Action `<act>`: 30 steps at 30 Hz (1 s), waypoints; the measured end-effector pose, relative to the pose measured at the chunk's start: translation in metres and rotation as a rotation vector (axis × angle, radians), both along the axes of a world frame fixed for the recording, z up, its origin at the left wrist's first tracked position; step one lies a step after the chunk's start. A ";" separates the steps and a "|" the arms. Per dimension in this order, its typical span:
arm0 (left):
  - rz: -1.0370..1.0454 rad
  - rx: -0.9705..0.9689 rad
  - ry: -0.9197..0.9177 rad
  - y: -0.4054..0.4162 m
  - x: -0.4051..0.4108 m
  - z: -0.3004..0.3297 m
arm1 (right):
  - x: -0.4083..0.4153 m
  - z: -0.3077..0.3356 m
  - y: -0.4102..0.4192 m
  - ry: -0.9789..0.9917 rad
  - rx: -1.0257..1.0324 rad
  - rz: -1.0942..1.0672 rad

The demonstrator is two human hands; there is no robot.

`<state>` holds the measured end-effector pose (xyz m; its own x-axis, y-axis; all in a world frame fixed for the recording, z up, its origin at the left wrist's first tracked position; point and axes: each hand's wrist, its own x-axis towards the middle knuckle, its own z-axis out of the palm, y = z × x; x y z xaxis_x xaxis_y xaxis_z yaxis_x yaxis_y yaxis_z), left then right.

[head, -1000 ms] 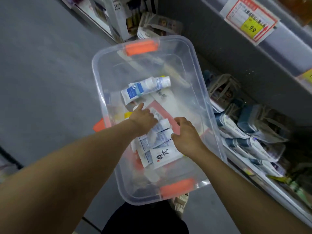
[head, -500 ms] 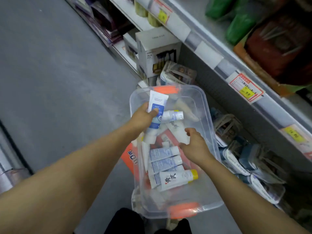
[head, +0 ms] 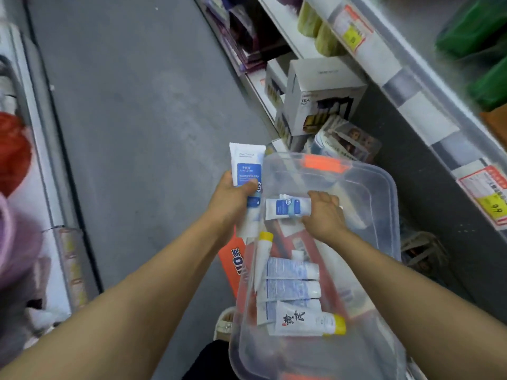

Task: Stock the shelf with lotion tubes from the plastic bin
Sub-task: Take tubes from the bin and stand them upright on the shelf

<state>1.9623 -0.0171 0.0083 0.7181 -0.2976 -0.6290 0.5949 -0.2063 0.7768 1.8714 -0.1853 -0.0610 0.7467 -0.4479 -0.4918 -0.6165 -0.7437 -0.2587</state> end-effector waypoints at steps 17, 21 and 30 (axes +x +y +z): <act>0.096 0.066 -0.070 -0.018 -0.023 0.011 | -0.004 -0.027 -0.013 0.179 -0.029 0.254; 0.084 0.044 -0.051 -0.027 -0.034 0.039 | -0.016 0.012 -0.021 0.094 0.269 0.010; -0.015 0.029 0.015 -0.029 -0.052 0.120 | -0.035 0.139 -0.029 -0.359 0.765 -0.340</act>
<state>1.9104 -0.0460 0.1284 0.7046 -0.2895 -0.6479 0.6029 -0.2374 0.7617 1.8362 -0.2141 0.0782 0.7997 -0.3194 -0.5084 -0.5581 -0.0834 -0.8255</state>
